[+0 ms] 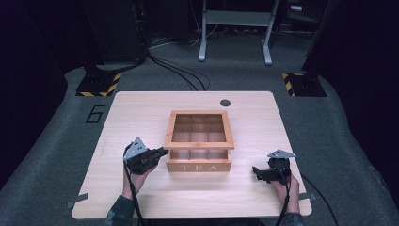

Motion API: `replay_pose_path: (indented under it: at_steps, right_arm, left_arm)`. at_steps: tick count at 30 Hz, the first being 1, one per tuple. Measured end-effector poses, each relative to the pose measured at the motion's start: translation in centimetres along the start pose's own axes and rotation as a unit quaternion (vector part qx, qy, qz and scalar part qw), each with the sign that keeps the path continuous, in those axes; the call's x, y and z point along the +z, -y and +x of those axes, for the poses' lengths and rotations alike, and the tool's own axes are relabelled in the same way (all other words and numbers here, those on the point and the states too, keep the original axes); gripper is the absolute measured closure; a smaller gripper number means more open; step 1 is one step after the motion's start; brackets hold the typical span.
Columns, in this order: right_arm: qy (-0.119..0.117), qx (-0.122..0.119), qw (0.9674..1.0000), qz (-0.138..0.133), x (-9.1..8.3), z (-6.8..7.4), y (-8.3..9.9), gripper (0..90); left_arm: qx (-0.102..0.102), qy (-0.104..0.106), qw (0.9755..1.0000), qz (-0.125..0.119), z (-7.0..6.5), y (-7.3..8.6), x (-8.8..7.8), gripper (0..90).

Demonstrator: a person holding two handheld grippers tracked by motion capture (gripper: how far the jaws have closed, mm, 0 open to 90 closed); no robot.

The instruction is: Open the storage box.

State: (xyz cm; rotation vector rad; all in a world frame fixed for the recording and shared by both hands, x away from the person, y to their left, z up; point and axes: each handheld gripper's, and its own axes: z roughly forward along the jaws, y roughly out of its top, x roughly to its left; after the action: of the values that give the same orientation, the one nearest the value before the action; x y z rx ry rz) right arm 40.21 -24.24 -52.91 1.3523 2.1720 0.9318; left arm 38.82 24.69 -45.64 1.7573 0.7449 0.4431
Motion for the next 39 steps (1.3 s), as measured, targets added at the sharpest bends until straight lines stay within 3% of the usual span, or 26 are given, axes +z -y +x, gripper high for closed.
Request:
replay_pose_path:
  at_steps: [22, 39]
  right_arm:
    - [0.0, 0.0, 1.0, 0.0, 0.0, 0.0, 0.0, 4.1]
    - [0.0, 0.0, 1.0, 0.0, 0.0, 0.0, 0.0, 4.1]
  left_arm:
    - [-0.002, 0.011, 0.9998, -0.017, 0.9, -1.8, 1.7, 86.8]
    - [0.018, 0.013, 0.9996, -0.018, 1.8, -3.6, 2.8, 86.8]
